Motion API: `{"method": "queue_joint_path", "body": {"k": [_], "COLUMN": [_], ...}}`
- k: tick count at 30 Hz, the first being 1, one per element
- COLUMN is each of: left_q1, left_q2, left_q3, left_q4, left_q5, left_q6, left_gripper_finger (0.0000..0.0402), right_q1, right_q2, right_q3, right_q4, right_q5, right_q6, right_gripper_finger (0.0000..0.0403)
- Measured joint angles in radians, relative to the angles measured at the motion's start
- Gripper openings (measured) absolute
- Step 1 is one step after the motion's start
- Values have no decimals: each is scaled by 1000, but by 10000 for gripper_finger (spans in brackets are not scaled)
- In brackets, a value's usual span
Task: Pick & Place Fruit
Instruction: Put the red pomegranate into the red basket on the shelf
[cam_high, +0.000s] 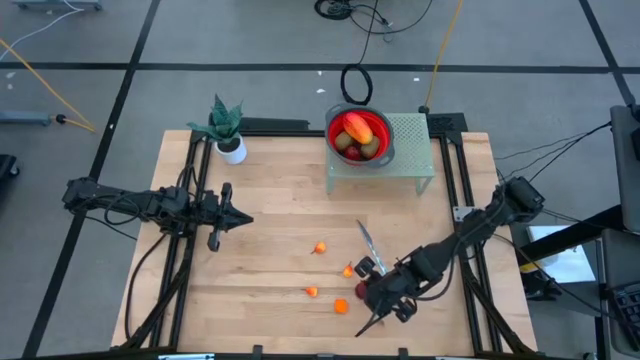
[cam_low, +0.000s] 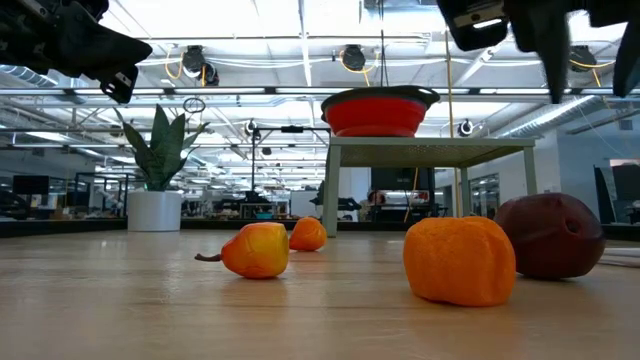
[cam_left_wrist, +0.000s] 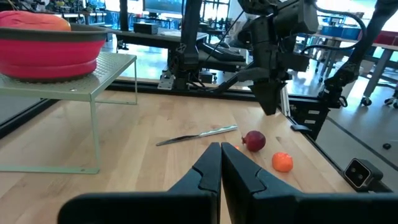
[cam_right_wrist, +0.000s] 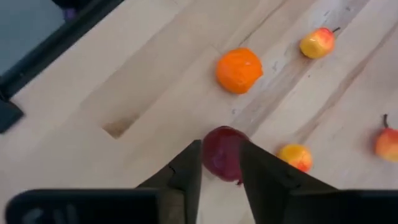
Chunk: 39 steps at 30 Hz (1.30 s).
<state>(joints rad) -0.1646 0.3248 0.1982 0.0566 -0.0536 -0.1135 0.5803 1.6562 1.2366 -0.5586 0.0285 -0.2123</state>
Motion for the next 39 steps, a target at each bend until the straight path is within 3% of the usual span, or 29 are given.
{"method": "queue_joint_path", "body": {"k": [17,22,39], "left_q1": [0,0,0], "left_q2": [0,0,0], "left_q3": [0,0,0], "left_q4": [0,0,0], "left_q5": [0,0,0], "left_q6": [-5,-6,-8], "left_gripper_finger": [10,10,10], "right_q1": [-51,-55,-90], "right_q2": [0,0,73], "right_q3": [0,0,0], "right_q4": [1,1,20], "right_q5": [-8,-59,-108], "right_q6": [-247,-275,-337], "right_gripper_finger": [231,259,273]}}
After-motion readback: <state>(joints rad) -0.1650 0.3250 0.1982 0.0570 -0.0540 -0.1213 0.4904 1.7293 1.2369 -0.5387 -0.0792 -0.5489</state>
